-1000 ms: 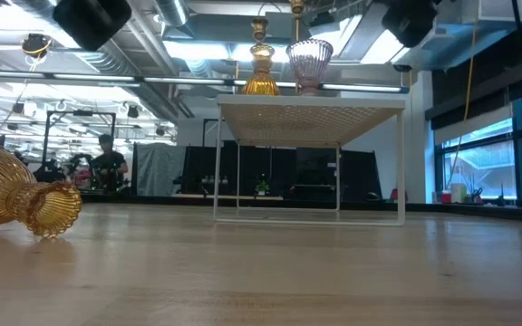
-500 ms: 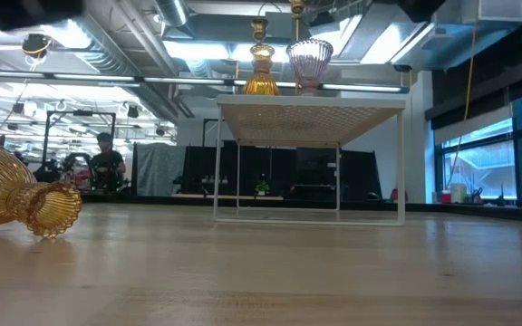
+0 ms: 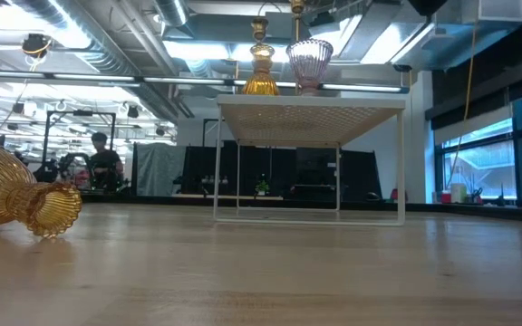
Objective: Pick & Place candle stick holders
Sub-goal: Put the yellow glass candlestick holder
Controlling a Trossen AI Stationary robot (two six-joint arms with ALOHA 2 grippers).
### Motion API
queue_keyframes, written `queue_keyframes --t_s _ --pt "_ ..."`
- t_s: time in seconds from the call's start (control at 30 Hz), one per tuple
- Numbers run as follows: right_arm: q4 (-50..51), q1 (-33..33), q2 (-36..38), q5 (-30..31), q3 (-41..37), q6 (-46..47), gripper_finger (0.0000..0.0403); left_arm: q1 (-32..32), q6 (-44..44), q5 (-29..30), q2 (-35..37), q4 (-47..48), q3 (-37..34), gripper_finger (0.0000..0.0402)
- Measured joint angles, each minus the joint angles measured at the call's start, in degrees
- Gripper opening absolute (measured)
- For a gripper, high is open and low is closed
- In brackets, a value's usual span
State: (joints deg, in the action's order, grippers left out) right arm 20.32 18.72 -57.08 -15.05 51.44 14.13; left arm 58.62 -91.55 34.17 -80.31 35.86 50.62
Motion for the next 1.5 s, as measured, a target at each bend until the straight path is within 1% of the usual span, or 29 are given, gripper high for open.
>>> queue_keyframes --t_s 0.1,0.17,0.27,0.33,0.43,0.63,0.7,0.8,1.13,1.23,1.37,1.5 --pt "0.0 -0.7 0.0 0.0 0.0 -1.0 0.0222 3.6 -6.6 6.3 0.0 0.4 -2.2 0.0002" --pt "0.0 -1.2 0.0 0.0 0.0 -1.1 0.0222 5.7 -10.9 9.0 0.1 -0.6 -4.7 0.0002" --pt "0.0 -1.9 0.0 0.0 0.0 -1.3 0.0222 8.5 -14.4 12.9 0.1 -5.4 -9.3 0.0002" --pt "0.0 -2.3 0.0 0.0 0.0 -1.4 0.0222 10.2 -14.6 17.0 0.1 -9.8 -12.0 0.0002" --pt "0.0 -2.7 0.0 0.0 0.0 -1.5 0.0222 11.6 -14.3 21.8 0.1 -13.0 -15.3 0.0002" --pt "0.0 -2.7 0.0 0.0 0.0 -1.6 0.0222 12.3 -14.6 24.8 0.1 -17.6 -21.0 0.0002" --pt "0.0 -2.7 0.0 0.0 0.0 -1.9 0.0222 12.3 -13.2 26.8 0.1 -19.4 -22.6 0.0002" --pt "0.0 -2.7 0.0 0.0 0.0 -2.1 0.0222 12.3 -9.4 29.5 0.1 -25.0 -24.7 0.0002" --pt "0.0 -2.7 0.0 0.0 0.0 -2.1 0.0222 12.2 -6.7 29.5 -1.5 -36.8 -29.4 0.0002" --pt "0.1 -2.6 0.0 0.0 0.0 -2.0 0.0222 12.0 -4.8 29.6 -3.0 -39.9 -29.6 0.0002" --pt "0.1 -2.6 0.0 0.0 0.0 -2.0 0.0223 10.9 -5.0 29.0 -5.7 -42.2 -29.6 0.0002" --pt "0.1 -2.6 0.0 0.0 0.0 -2.0 0.0222 9.5 -4.0 27.5 -8.5 -45.9 -29.6 0.0002"
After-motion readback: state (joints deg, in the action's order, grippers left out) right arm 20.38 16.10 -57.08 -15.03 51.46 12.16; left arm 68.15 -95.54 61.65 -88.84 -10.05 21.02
